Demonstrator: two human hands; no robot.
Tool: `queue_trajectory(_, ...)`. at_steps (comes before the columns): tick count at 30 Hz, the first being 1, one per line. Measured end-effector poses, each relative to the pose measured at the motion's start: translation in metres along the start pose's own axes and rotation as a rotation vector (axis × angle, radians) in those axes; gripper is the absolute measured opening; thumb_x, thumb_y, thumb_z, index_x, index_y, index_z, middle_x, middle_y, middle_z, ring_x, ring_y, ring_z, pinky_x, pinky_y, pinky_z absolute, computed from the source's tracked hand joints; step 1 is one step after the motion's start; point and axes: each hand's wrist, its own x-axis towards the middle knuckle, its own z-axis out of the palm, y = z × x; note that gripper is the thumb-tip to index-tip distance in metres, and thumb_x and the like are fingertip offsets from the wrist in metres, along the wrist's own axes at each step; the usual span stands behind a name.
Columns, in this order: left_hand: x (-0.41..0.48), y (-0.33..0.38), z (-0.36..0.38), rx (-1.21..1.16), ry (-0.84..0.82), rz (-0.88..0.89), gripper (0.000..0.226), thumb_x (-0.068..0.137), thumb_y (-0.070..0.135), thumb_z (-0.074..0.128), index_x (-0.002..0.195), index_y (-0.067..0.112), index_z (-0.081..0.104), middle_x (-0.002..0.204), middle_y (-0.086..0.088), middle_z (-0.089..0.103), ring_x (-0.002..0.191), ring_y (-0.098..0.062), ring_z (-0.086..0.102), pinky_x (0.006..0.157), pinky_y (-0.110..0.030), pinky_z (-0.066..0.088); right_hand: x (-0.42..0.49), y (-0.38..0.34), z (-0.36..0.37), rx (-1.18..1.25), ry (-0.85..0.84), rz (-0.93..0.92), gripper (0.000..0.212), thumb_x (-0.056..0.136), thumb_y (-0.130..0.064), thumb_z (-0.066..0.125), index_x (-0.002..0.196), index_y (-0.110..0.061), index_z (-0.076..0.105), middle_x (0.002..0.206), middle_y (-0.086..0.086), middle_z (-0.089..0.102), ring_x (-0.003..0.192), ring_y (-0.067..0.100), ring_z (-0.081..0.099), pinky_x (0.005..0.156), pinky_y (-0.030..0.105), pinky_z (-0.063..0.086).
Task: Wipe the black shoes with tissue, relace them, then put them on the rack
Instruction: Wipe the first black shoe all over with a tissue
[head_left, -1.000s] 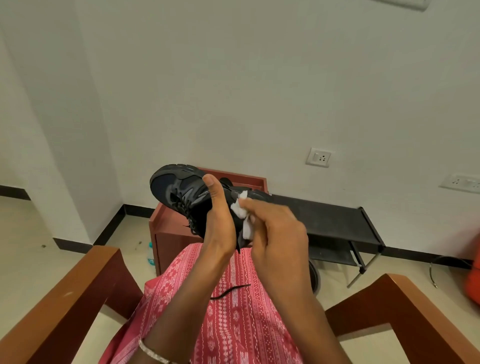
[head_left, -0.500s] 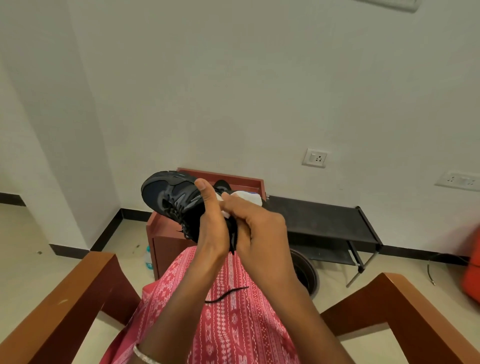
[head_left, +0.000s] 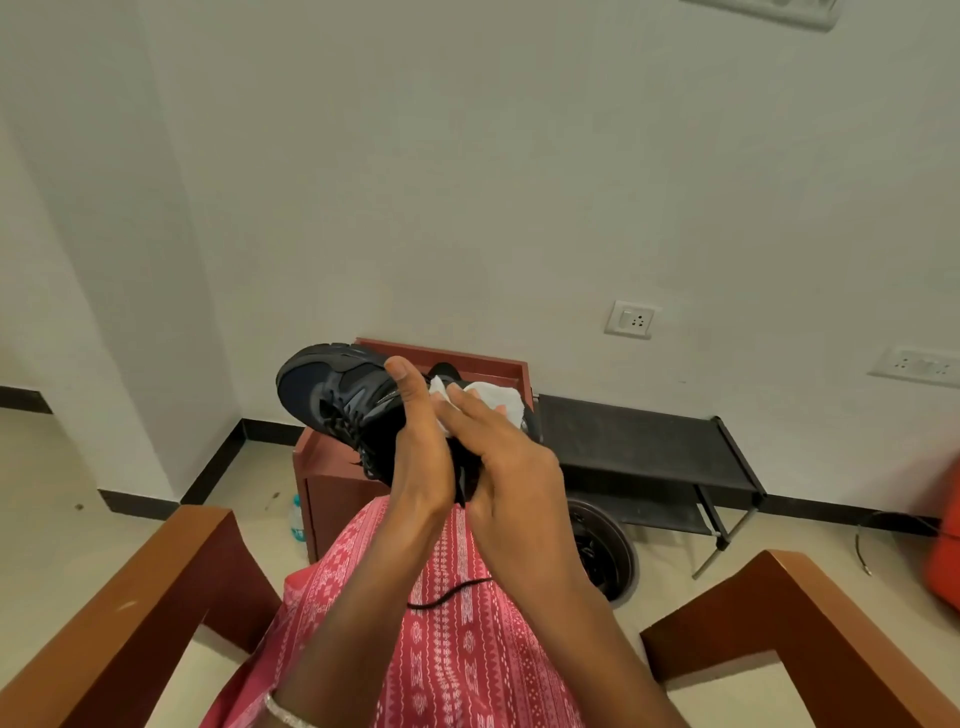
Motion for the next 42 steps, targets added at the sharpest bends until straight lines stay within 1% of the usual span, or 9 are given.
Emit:
queue_trajectory(6,-0.007,0.017,-0.004,0.03,0.076,0.01,0.117,0.081,0.084,0.013,0.094,-0.022,0.059,0.044,0.005,0.058,0.048,-0.007,0.054,0.095,-0.056,0.048,-0.033,-0.006,0.004,-0.063,-0.032,0.004,0.077,0.081,0.01,0.043,0.149,-0.027,0.045,0.154,-0.014,0.041,0.145,-0.006,0.027,0.12,0.018,0.023)
queue_trajectory(8,-0.009,0.019,-0.001,0.034,0.133,0.011,0.108,0.089,0.076,0.011,0.118,-0.023,0.046,0.057,-0.006,0.068,0.059,-0.017,0.064,0.101,-0.059,0.044,-0.039,-0.008,0.003,-0.067,-0.057,-0.007,0.078,0.083,0.012,0.047,0.151,-0.027,0.04,0.156,-0.016,0.036,0.145,-0.01,0.022,0.121,0.019,0.022)
queue_trajectory(12,-0.005,0.018,-0.002,0.026,0.083,0.009,0.096,0.069,0.097,0.018,0.054,0.018,0.071,0.063,-0.007,0.069,0.067,-0.019,0.07,0.088,-0.044,0.055,-0.017,-0.004,0.001,-0.011,-0.062,-0.014,0.069,0.085,0.005,0.04,0.149,-0.022,0.046,0.154,-0.012,0.039,0.145,-0.007,0.024,0.122,0.028,0.027)
queue_trajectory(22,-0.01,0.024,0.002,-0.002,0.17,0.047,0.126,0.07,0.094,0.021,0.134,-0.013,0.04,0.103,-0.033,0.057,0.116,-0.053,0.051,0.108,-0.059,0.038,-0.031,-0.008,-0.004,0.07,-0.071,-0.015,0.054,0.095,-0.007,0.04,0.147,-0.022,0.046,0.152,-0.015,0.04,0.144,-0.011,0.025,0.121,0.024,0.026)
queue_trajectory(26,-0.014,0.026,0.002,0.016,0.217,0.055,0.091,0.079,0.084,0.018,0.096,-0.005,0.031,0.048,-0.007,0.062,0.05,-0.019,0.063,0.074,-0.042,0.051,-0.031,-0.006,-0.007,0.078,-0.116,-0.034,0.052,0.096,-0.017,0.038,0.147,-0.021,0.044,0.154,-0.014,0.037,0.145,-0.01,0.022,0.123,0.027,0.022)
queue_trajectory(32,-0.011,0.015,0.005,0.037,0.076,-0.031,0.122,0.054,0.105,0.026,0.097,0.002,0.074,0.101,-0.025,0.073,0.103,-0.036,0.07,0.104,-0.055,0.047,0.003,0.001,-0.006,0.135,-0.02,-0.009,0.047,0.104,-0.032,0.034,0.146,-0.02,0.05,0.152,-0.008,0.044,0.143,-0.007,0.031,0.126,0.046,0.011)
queue_trajectory(37,-0.023,0.039,0.012,-0.015,0.202,0.052,0.088,0.093,0.072,0.013,0.055,0.021,0.074,0.055,-0.015,0.058,0.066,-0.04,0.061,0.109,-0.057,0.033,-0.02,-0.002,-0.004,0.114,0.026,-0.058,0.043,0.108,-0.03,0.035,0.147,-0.019,0.046,0.152,-0.006,0.045,0.146,-0.001,0.031,0.126,0.042,0.012)
queue_trajectory(40,-0.017,0.036,0.007,-0.041,0.287,0.058,0.086,0.099,0.064,0.017,0.14,-0.009,0.039,0.13,-0.03,0.05,0.123,-0.036,0.047,0.114,-0.046,0.029,-0.042,0.006,-0.001,0.046,0.058,-0.104,0.043,0.108,-0.034,0.032,0.146,-0.021,0.047,0.152,-0.01,0.044,0.146,-0.001,0.03,0.126,0.036,0.009)
queue_trajectory(42,-0.012,0.033,0.004,-0.048,0.323,0.017,0.091,0.097,0.067,0.018,0.145,-0.01,0.022,0.139,-0.029,0.041,0.13,-0.037,0.04,0.113,-0.044,0.033,-0.044,0.012,0.001,0.009,0.061,-0.121,0.044,0.108,-0.034,0.031,0.146,-0.019,0.049,0.152,-0.011,0.044,0.146,0.001,0.032,0.126,0.037,0.006)
